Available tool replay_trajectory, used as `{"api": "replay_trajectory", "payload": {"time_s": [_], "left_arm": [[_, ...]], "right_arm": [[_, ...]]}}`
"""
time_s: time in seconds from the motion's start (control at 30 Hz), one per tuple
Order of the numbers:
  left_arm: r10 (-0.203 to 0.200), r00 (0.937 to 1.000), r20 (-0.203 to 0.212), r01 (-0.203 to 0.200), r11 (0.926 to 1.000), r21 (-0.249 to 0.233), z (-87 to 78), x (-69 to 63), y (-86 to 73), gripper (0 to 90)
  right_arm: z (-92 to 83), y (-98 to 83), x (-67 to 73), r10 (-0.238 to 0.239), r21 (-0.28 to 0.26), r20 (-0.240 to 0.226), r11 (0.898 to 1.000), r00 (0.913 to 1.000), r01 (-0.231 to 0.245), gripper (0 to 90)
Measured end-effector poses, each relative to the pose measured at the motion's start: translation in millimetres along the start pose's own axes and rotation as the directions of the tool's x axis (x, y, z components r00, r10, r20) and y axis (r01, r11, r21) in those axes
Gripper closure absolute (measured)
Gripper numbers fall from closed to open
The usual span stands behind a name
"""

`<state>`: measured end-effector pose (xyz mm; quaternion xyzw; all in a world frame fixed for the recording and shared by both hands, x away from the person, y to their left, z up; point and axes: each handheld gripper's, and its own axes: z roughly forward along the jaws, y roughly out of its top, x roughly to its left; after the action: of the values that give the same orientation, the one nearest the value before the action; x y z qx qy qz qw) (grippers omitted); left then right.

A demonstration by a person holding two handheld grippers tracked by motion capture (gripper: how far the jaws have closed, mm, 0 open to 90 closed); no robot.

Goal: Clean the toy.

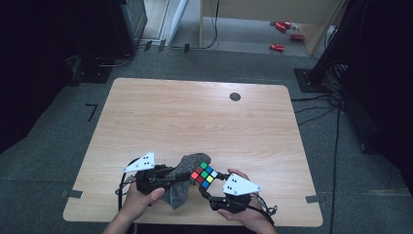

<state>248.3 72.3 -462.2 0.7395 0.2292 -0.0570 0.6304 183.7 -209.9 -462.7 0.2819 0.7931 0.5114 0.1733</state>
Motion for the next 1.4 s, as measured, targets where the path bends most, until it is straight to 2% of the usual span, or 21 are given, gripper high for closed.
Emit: {"api": "replay_trajectory", "payload": {"time_s": [0.07, 0.13, 0.23, 0.3, 0.4, 0.47, 0.53, 0.6, 0.67, 0.77, 0.9, 0.97, 1.07, 1.1, 1.17, 1.23, 1.3, 1.4], "left_arm": [[-0.003, 0.9996, 0.028, 0.004, 0.9993, -0.037, -2.0, -1.3, 1.0, 72.0], [-0.014, 0.9994, 0.032, 0.016, 0.9984, -0.054, -3.0, -1.3, 1.7, 71.9], [-0.032, 0.9994, 0.014, 0.032, 0.9993, -0.017, -0.8, 2.8, -1.3, 72.0], [-0.028, 0.9996, -0.002, 0.028, 0.9995, 0.015, 3.0, 4.3, -5.6, 71.9], [-0.029, 0.9996, -0.007, 0.029, 0.9994, 0.018, 4.6, 4.0, -7.1, 72.0], [-0.033, 0.9993, 0.019, 0.034, 0.9994, -0.012, 1.8, 3.0, -4.5, 72.0], [-0.054, 0.9957, 0.075, 0.059, 0.9965, -0.060, -3.4, 3.9, -1.0, 72.0], [-0.065, 0.9914, 0.113, 0.075, 0.9931, -0.090, -6.9, 4.5, 0.6, 72.0], [-0.065, 0.9912, 0.115, 0.075, 0.9942, -0.078, -7.3, 6.0, -0.1, 72.1], [-0.053, 0.9939, 0.097, 0.056, 0.9978, -0.033, -5.0, 6.9, -2.7, 72.1], [-0.020, 0.9972, 0.072, 0.019, 0.9997, 0.015, -1.0, 5.7, -5.3, 72.0], [-0.026, 0.9957, 0.088, 0.026, 0.9996, -0.002, -2.3, 5.5, -3.9, 72.0], [-0.054, 0.9885, 0.141, 0.064, 0.9958, -0.065, -7.4, 5.7, -0.1, 71.9], [-0.058, 0.9878, 0.145, 0.069, 0.9953, -0.069, -8.1, 5.9, 0.3, 71.9], [-0.055, 0.9902, 0.129, 0.061, 0.9972, -0.043, -6.7, 6.4, -0.6, 71.8], [-0.052, 0.9942, 0.094, 0.052, 0.9986, 0.006, -3.1, 7.4, -2.9, 71.8], [-0.047, 0.9954, 0.083, 0.045, 0.9986, 0.027, -1.4, 8.3, -4.3, 71.7], [-0.049, 0.9965, 0.068, 0.050, 0.9987, -0.009, -4.7, 7.5, -1.1, 71.7]], "right_arm": [[2.4, -2.2, 0.1, -0.006, 0.017, 0.008, 1.000, 1.0000, 0.006, 34.9], [4.5, -3.4, 1.8, -0.020, 0.031, 0.013, 0.999, 0.9997, 0.019, 34.9], [2.5, -0.5, 2.7, -0.020, 0.016, 0.009, 1.000, 0.9998, 0.020, 34.9], [0.0, 1.5, 3.1, -0.016, -0.003, -0.001, 1.000, 0.9999, 0.016, 34.9], [0.3, 0.2, 3.0, -0.022, 0.010, 0.002, 1.000, 0.9998, 0.022, 34.9], [1.8, -2.1, 2.0, -0.014, 0.017, -0.001, 1.000, 0.9999, 0.014, 34.9], [2.8, -2.3, 1.1, -0.013, 0.024, 0.003, 1.000, 0.9999, 0.013, 34.9], [3.1, -1.8, 0.8, -0.015, 0.023, 0.005, 1.000, 0.9999, 0.014, 34.9], [2.4, -1.0, 1.2, -0.018, 0.018, 0.004, 1.000, 0.9998, 0.018, 34.9], [-0.5, 0.7, 1.6, -0.017, 0.001, 0.003, 1.000, 0.9998, 0.017, 34.9], [-2.4, 0.0, -0.6, -0.014, 0.005, 0.011, 1.000, 0.9998, 0.014, 34.9], [-0.6, -2.2, -1.3, -0.014, 0.015, 0.009, 1.000, 0.9999, 0.014, 34.9], [2.0, -3.4, -1.1, -0.026, 0.032, 0.012, 0.999, 0.9996, 0.026, 34.9], [2.6, -3.4, -0.9, -0.027, 0.034, 0.013, 0.999, 0.9996, 0.026, 35.0], [2.3, -2.7, -0.3, -0.027, 0.031, 0.013, 0.999, 0.9995, 0.027, 34.9], [0.6, -1.1, 0.5, -0.028, 0.021, 0.012, 0.999, 0.9995, 0.028, 34.9], [-1.1, -0.3, 0.4, -0.025, 0.013, 0.013, 1.000, 0.9996, 0.025, 34.9], [-0.1, -2.1, -0.7, -0.032, 0.025, 0.021, 0.999, 0.9993, 0.031, 34.9]]}}
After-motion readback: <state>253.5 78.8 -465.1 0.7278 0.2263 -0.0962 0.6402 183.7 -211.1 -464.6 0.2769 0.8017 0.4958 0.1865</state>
